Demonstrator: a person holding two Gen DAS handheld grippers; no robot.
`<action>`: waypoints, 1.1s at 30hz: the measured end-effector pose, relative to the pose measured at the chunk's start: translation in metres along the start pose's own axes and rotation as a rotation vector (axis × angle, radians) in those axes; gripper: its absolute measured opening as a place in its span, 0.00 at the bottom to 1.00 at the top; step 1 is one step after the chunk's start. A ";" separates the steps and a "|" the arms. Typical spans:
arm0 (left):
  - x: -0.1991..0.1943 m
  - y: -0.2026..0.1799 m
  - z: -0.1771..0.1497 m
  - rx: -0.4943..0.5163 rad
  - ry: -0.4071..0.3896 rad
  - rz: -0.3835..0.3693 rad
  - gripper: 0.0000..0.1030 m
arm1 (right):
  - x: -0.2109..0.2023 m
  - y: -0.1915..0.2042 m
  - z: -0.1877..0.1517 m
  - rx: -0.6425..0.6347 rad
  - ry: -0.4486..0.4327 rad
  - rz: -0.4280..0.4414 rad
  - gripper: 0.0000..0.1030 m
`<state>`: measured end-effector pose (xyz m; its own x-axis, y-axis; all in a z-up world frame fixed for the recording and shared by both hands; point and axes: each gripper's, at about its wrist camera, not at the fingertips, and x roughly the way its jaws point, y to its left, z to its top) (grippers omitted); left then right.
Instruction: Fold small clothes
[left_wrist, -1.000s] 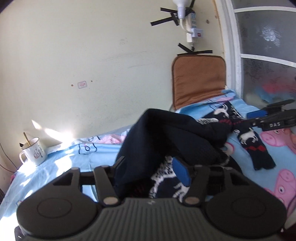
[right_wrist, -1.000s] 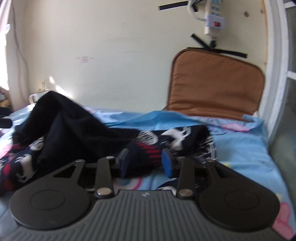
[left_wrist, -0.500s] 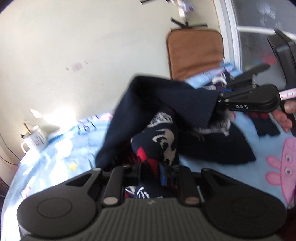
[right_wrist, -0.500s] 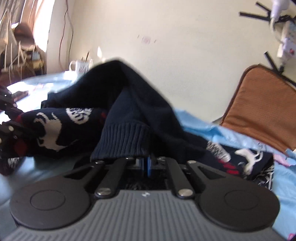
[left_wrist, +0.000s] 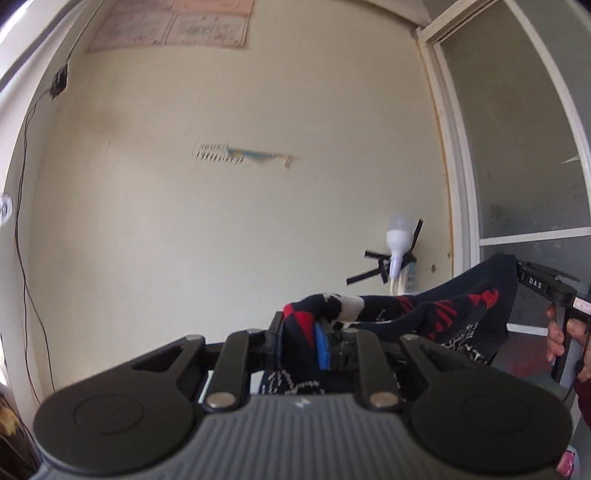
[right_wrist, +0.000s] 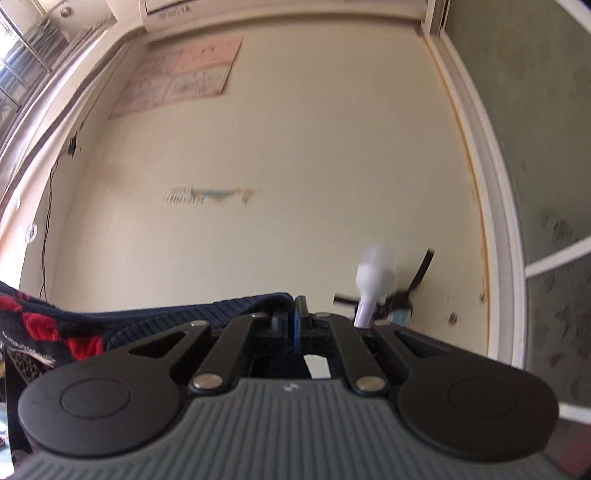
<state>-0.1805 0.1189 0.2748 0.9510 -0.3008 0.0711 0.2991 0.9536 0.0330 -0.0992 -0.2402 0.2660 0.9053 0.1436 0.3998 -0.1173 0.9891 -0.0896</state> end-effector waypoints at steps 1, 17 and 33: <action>-0.009 -0.007 0.011 0.028 -0.035 0.003 0.15 | -0.003 0.001 0.016 -0.011 -0.038 -0.005 0.06; 0.024 0.016 0.006 -0.026 0.072 0.174 0.15 | 0.095 0.042 -0.005 -0.063 0.158 0.115 0.06; 0.183 0.063 -0.217 -0.064 0.691 0.315 0.37 | 0.159 0.038 -0.290 0.057 0.973 0.266 0.28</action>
<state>0.0291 0.1261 0.0733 0.8182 0.0407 -0.5734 -0.0107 0.9984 0.0557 0.1581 -0.1898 0.0617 0.7839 0.2947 -0.5465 -0.3599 0.9329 -0.0133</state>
